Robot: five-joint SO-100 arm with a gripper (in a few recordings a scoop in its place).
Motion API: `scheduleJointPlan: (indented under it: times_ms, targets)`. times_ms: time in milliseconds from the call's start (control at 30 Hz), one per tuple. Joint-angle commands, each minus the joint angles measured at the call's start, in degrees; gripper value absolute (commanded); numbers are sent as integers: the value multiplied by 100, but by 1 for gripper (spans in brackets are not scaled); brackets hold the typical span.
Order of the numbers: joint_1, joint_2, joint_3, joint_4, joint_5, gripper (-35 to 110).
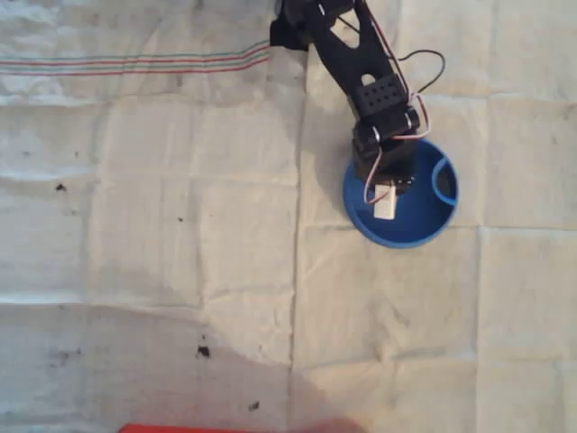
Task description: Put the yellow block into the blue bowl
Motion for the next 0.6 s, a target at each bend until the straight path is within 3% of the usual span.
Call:
scheduleJointPlan:
  times_ms: [0, 167, 567]
  targets:
    - [0, 193, -369, -53, 44, 13]
    - [-44, 272, -369, 18, 44, 28]
    - [-26, 1600, -281, 202, 53, 23]
